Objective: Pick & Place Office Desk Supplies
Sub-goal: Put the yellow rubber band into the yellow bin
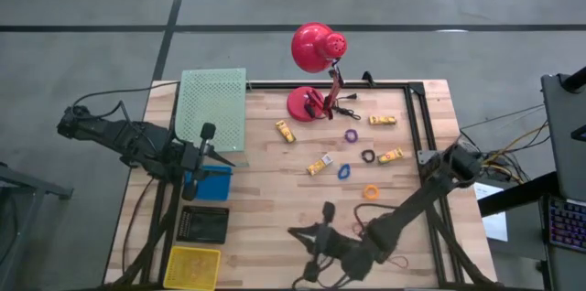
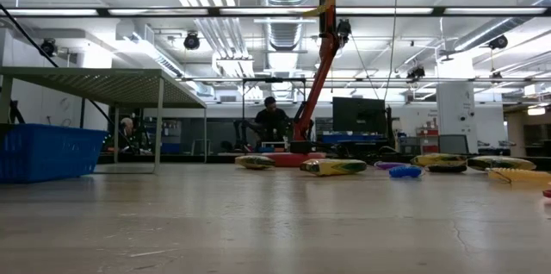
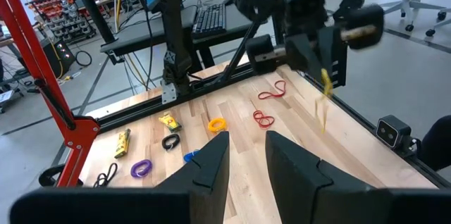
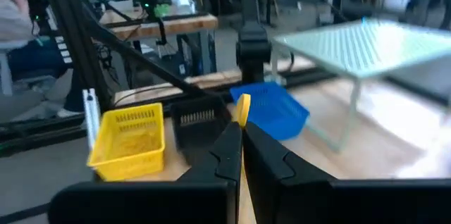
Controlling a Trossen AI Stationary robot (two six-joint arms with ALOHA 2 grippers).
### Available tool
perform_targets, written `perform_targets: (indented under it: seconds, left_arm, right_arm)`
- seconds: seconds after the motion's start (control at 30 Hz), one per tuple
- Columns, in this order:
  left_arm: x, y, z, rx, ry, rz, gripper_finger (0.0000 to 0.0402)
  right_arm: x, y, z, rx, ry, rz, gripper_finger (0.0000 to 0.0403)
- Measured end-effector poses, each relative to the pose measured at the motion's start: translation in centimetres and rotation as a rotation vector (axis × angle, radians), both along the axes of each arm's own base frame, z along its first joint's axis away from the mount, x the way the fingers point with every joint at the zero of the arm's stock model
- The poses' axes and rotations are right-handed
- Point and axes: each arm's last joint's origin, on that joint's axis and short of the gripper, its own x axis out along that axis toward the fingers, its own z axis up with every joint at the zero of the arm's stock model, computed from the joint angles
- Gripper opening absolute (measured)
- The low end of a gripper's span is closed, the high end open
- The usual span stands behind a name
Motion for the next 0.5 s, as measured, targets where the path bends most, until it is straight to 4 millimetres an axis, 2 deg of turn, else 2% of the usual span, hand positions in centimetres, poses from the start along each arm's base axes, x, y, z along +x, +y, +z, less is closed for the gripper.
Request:
perform_targets:
  seconds: [0.17, 0.3, 0.5]
  left_arm:
    - [0.0, 0.0, 0.0, 0.000, 0.000, 0.000, 0.0097]
    - [0.0, 0.0, -0.1, 0.002, 0.005, 0.000, 0.0097]
    - [-0.1, 0.0, -0.4, 0.014, 0.038, 0.000, 0.0097]
  right_arm:
    - [2.4, 0.3, -2.5, -0.137, -0.061, 0.070, 0.0008]
    - [4.3, 0.5, -4.8, -0.143, -0.103, 0.153, 0.0008]
    - [7.7, 1.0, -7.1, -0.131, -0.115, 0.243, 0.0008]
